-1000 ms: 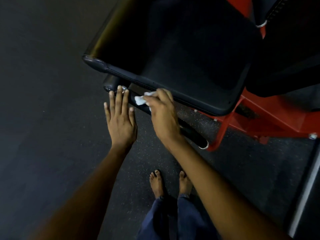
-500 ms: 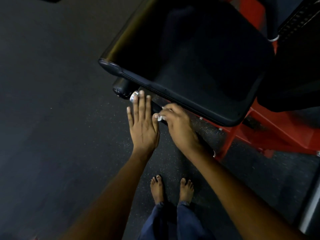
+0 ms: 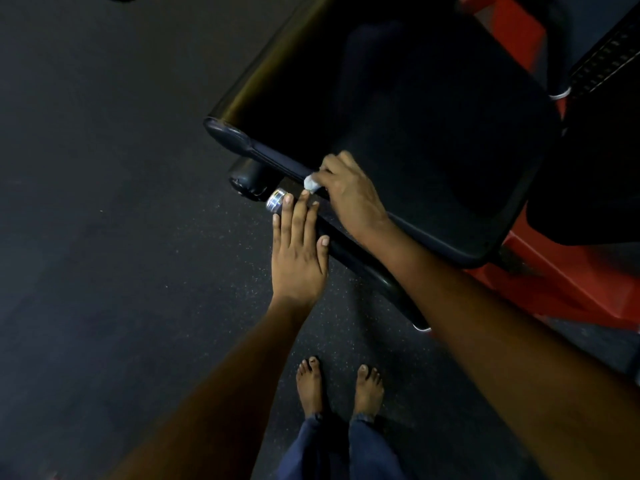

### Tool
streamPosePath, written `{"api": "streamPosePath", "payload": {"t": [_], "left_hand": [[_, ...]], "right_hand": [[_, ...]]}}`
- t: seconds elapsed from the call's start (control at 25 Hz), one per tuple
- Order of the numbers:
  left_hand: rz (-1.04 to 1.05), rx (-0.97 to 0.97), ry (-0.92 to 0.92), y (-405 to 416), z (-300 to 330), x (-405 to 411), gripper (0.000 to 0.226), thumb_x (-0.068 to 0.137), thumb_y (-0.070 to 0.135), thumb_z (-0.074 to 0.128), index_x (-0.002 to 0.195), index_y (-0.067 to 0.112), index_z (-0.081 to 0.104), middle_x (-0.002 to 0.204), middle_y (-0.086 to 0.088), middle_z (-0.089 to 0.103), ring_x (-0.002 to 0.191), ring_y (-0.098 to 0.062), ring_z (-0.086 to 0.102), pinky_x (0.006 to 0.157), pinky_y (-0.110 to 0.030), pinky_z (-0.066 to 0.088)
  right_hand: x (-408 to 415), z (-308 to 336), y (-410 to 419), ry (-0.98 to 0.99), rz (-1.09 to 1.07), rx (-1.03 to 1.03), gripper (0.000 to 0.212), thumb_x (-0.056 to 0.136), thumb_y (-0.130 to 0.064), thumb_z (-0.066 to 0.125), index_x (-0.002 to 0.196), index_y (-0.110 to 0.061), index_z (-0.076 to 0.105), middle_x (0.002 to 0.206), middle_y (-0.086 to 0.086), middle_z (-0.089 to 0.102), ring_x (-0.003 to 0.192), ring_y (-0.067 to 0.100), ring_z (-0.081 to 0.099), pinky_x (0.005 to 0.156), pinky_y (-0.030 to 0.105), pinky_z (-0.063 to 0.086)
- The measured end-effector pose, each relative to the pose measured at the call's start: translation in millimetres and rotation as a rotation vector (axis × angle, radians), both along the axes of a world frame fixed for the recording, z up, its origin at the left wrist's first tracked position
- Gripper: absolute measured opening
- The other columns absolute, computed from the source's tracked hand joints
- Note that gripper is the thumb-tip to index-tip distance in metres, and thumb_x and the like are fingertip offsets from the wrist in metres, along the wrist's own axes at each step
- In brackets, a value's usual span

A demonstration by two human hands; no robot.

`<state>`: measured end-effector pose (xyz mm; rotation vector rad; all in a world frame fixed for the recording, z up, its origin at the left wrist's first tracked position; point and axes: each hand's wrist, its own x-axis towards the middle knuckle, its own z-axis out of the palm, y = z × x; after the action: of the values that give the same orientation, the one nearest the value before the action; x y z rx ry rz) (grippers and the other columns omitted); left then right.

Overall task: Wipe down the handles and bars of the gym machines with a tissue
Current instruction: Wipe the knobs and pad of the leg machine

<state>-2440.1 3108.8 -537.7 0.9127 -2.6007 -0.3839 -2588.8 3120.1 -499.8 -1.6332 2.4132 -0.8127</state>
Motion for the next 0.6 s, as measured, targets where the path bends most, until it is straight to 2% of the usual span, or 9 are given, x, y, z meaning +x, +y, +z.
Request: {"api": "streamPosePath", "payload": {"t": [0.04,0.08,0.16,0.24,0.32,0.4,0.48,0.6], "left_hand": [[-0.001,-0.004,0.002,0,0,-1,0.059,0.104,0.037,0.011,0.147,0.002,0.029,0.158,-0.014,0.021,0.148,-0.017,-0.006,0.122,-0.038,-0.001],[0.000,-0.008,0.002,0,-1,-1,0.058,0.104,0.037,0.011,0.147,0.001,0.029,0.158,-0.014,0.020,0.148,-0.016,-0.008,0.121,-0.038,-0.002],[0.004,-0.013,-0.002,-2,-1,0,0.058,0.104,0.037,0.011,0.147,0.002,0.029,0.158,-0.013,0.020,0.148,-0.014,-0.010,0.121,-0.036,-0.004],[0.008,-0.020,-0.010,-2,-1,-1,0.058,0.104,0.038,0.010,0.147,0.003,0.028,0.158,-0.012,0.019,0.147,-0.014,-0.011,0.121,-0.035,-0.005],[0.008,-0.019,-0.001,-1,-2,-2,0.057,0.104,0.037,0.011,0.147,0.003,0.027,0.158,-0.013,0.019,0.147,-0.014,-0.012,0.121,-0.035,-0.006],[0.004,-0.026,0.014,0,-3,-2,0.057,0.104,0.036,0.011,0.147,0.003,0.026,0.157,-0.012,0.017,0.148,-0.015,-0.013,0.121,-0.035,-0.006],[0.004,-0.041,0.007,-2,-4,-2,0.056,0.104,0.036,0.011,0.146,0.002,0.027,0.157,-0.012,0.017,0.147,-0.015,-0.013,0.121,-0.037,-0.005],[0.002,-0.044,-0.019,-2,-1,-1,0.056,0.104,0.035,0.013,0.146,0.001,0.029,0.157,-0.014,0.019,0.147,-0.015,-0.014,0.121,-0.036,-0.004]], "right_hand": [[-5,-8,4,0.156,0.077,-0.044,0.024,0.084,-0.015,0.046,0.092,-0.008,0.068,0.090,0.007,0.060,0.085,0.021,0.057,0.057,0.035,0.051],[-11,-13,15,0.223,0.121,-0.022,0.027,0.083,-0.015,0.044,0.092,-0.007,0.068,0.090,0.008,0.061,0.085,0.024,0.056,0.054,0.035,0.051],[-18,-23,45,0.225,0.129,0.044,0.033,0.083,-0.013,0.038,0.093,-0.005,0.069,0.093,0.009,0.062,0.087,0.025,0.055,0.053,0.033,0.051],[-25,-26,82,0.152,0.050,0.086,0.039,0.083,-0.011,0.032,0.092,-0.003,0.069,0.093,0.010,0.061,0.087,0.026,0.053,0.054,0.037,0.053],[-22,-23,105,0.059,-0.087,0.074,0.031,0.081,-0.004,0.039,0.090,-0.002,0.069,0.089,0.011,0.058,0.084,0.030,0.054,0.058,0.042,0.054],[-14,-9,81,0.071,-0.197,-0.015,0.026,0.079,0.001,0.049,0.095,-0.004,0.069,0.090,0.011,0.058,0.085,0.029,0.055,0.066,0.038,0.053],[-10,5,25,0.072,-0.140,-0.081,0.026,0.082,-0.002,0.052,0.100,-0.009,0.069,0.093,0.009,0.059,0.086,0.026,0.055,0.069,0.033,0.050],[-8,-1,-20,-0.016,-0.086,-0.049,0.018,0.084,-0.004,0.056,0.095,-0.011,0.069,0.096,0.005,0.061,0.091,0.021,0.054,0.070,0.032,0.051]]}}
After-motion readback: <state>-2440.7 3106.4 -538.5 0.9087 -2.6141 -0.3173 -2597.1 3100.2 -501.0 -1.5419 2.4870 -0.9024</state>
